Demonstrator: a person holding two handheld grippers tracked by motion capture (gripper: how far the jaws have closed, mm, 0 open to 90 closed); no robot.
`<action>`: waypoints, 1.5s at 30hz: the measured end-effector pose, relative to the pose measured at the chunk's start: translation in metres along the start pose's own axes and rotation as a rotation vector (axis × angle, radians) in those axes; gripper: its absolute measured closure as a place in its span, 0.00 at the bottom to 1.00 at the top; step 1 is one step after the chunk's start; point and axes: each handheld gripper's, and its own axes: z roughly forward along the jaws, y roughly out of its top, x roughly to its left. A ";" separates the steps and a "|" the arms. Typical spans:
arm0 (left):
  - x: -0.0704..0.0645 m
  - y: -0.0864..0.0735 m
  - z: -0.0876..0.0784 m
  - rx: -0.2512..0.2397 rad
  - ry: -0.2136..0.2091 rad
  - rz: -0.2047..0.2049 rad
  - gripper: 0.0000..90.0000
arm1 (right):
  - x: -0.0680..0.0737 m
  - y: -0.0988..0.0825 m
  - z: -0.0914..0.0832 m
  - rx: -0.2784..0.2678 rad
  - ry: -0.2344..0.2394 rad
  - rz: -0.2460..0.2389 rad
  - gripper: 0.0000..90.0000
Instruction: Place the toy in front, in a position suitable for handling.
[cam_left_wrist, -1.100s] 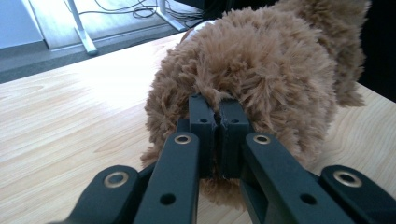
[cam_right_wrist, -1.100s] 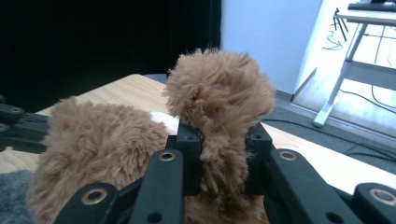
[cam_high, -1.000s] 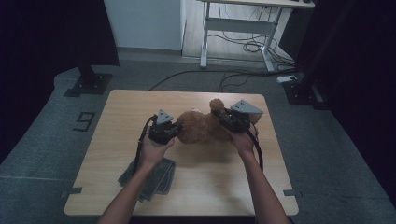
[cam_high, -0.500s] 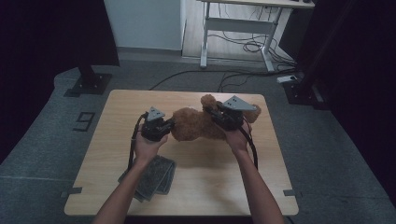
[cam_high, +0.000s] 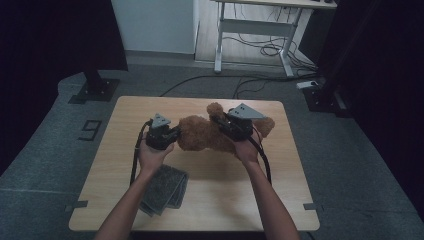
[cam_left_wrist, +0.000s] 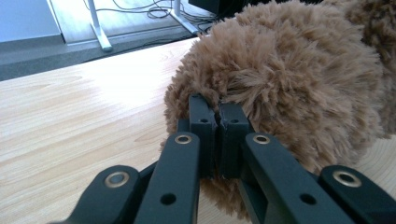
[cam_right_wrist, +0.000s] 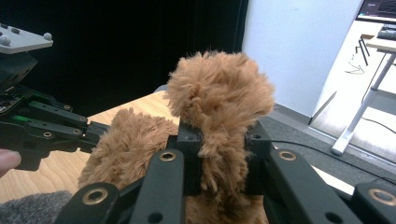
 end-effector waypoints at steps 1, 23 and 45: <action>0.001 -0.001 0.001 0.004 0.001 -0.001 0.96 | 0.000 -0.001 0.001 0.000 0.001 0.000 0.83; 0.039 -0.035 0.044 0.141 0.059 -0.069 0.94 | -0.003 -0.069 0.053 0.122 0.060 0.121 0.81; 0.016 -0.089 -0.035 0.224 0.077 -0.028 0.33 | 0.002 -0.098 0.026 0.098 0.153 0.173 0.77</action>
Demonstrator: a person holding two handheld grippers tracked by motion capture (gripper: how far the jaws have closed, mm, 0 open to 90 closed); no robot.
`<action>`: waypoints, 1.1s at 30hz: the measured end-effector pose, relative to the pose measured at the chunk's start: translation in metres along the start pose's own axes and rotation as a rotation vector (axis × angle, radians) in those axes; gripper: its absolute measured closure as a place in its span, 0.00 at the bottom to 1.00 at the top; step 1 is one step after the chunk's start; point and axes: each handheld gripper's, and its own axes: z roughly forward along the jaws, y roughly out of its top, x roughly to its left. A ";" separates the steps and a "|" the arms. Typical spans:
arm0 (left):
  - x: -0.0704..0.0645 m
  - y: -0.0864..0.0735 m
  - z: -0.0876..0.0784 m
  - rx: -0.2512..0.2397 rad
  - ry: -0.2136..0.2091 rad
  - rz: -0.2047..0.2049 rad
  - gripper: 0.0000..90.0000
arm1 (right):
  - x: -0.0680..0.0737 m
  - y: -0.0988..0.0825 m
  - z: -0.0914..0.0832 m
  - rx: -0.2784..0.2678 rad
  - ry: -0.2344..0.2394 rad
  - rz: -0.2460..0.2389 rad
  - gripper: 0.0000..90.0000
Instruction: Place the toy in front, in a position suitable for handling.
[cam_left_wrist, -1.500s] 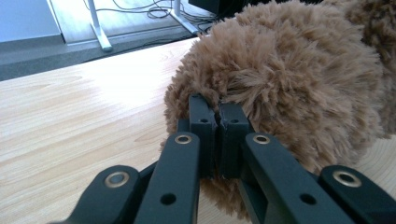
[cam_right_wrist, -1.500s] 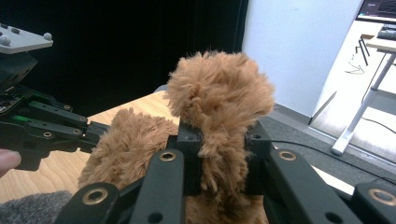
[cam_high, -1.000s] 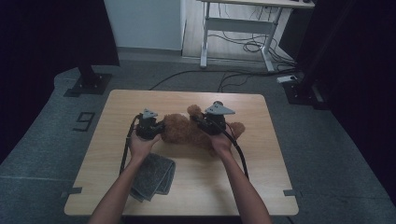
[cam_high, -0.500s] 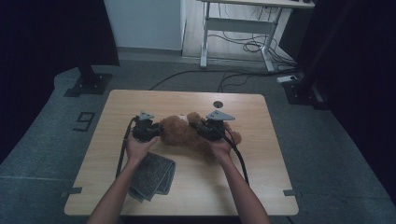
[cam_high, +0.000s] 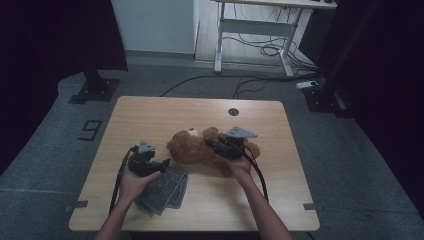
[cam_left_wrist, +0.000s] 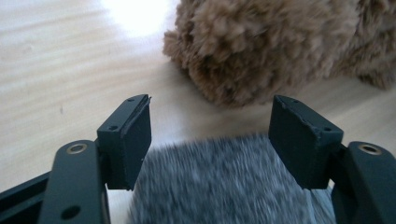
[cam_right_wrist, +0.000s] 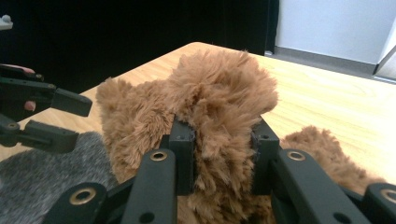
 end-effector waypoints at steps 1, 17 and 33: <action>-0.002 -0.006 -0.002 0.008 0.018 0.006 0.32 | 0.001 -0.002 -0.004 0.004 0.008 -0.005 0.77; 0.016 -0.047 0.013 0.140 0.108 0.013 0.27 | 0.002 -0.011 -0.012 -0.022 0.016 0.015 0.77; 0.014 -0.057 0.017 0.103 -0.010 0.030 0.66 | 0.003 -0.017 -0.014 -0.049 0.012 0.044 0.76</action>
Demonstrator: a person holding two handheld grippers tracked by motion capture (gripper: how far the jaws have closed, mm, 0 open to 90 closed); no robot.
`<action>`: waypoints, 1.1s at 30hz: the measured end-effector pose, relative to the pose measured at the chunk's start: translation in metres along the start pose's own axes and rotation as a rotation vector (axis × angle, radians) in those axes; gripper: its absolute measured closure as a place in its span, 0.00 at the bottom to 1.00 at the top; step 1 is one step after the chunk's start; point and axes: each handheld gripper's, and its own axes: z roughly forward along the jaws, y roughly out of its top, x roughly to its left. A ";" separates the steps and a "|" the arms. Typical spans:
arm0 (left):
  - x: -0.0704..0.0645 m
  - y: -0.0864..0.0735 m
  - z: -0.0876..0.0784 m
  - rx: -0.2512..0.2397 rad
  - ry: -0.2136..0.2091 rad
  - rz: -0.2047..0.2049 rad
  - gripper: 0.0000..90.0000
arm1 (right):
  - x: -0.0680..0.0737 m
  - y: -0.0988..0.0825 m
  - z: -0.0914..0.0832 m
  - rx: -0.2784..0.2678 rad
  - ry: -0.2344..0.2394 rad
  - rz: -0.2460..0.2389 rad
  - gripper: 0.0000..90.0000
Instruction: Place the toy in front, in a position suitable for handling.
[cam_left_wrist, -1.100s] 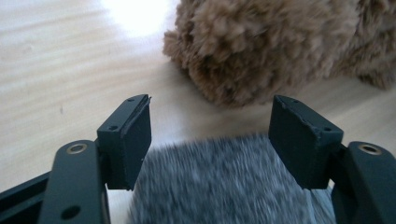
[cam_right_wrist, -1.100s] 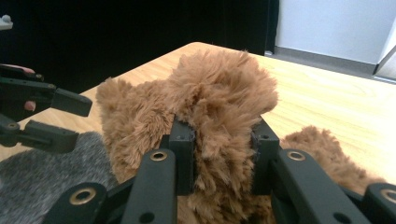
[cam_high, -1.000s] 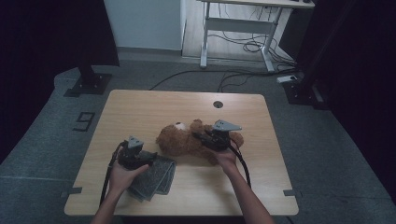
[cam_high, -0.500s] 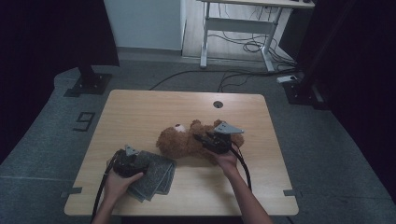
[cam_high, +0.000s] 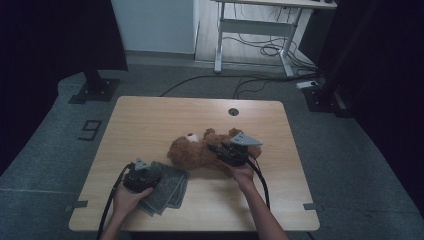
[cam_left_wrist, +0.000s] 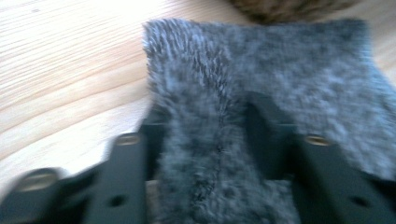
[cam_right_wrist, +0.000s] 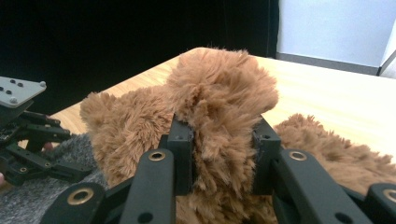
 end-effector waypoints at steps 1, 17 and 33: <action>-0.001 -0.001 0.000 -0.004 -0.013 0.007 0.66 | 0.000 0.000 0.000 0.000 0.000 0.000 0.76; 0.010 -0.006 -0.045 -0.202 -0.228 -0.121 0.92 | 0.003 -0.010 -0.009 -0.011 0.005 0.038 0.73; 0.006 0.001 -0.107 -0.395 -0.297 -0.151 0.92 | 0.005 -0.017 -0.021 0.000 0.019 0.059 0.70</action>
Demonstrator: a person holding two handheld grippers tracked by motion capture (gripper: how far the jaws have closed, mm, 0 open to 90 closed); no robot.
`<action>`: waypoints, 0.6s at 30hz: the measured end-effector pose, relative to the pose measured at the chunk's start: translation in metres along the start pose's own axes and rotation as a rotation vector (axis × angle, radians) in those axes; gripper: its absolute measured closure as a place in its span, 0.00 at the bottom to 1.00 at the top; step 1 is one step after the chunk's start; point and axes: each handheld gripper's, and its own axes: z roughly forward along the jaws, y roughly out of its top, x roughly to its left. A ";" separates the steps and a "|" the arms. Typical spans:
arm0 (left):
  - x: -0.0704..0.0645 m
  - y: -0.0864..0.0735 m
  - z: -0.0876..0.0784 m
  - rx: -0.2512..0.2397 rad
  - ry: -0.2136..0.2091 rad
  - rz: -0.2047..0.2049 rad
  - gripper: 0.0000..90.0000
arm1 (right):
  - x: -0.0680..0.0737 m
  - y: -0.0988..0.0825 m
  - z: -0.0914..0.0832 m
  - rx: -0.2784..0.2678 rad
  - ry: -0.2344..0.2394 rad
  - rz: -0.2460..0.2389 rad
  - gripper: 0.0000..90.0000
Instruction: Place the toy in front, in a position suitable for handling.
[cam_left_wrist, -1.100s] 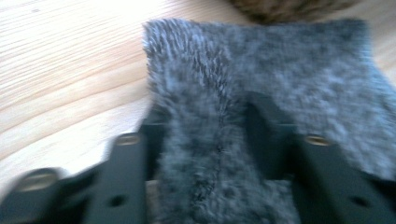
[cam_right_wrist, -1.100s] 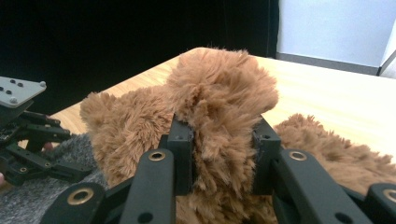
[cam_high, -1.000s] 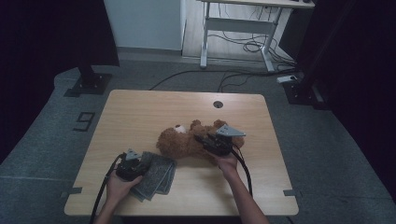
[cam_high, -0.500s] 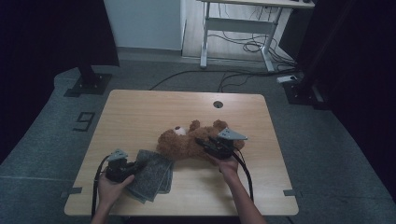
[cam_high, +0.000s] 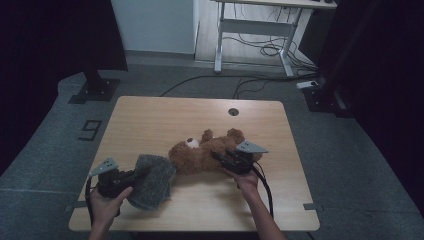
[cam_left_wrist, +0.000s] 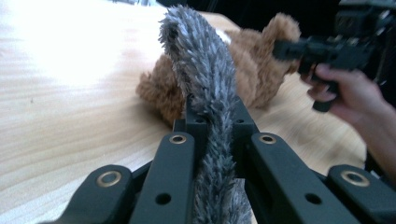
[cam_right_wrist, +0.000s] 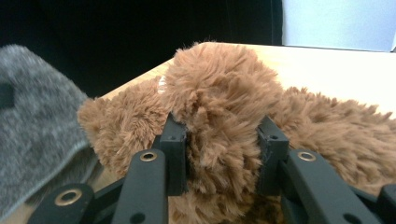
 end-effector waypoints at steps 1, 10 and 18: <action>0.000 0.001 -0.002 -0.007 -0.005 0.000 0.92 | 0.000 -0.001 -0.001 0.001 0.002 0.002 0.70; -0.003 0.010 -0.013 -0.052 -0.005 0.008 0.92 | 0.004 -0.005 -0.002 0.007 0.009 -0.001 0.70; -0.005 0.014 -0.009 -0.060 -0.021 0.016 0.92 | 0.006 -0.008 -0.004 0.012 0.017 0.014 0.70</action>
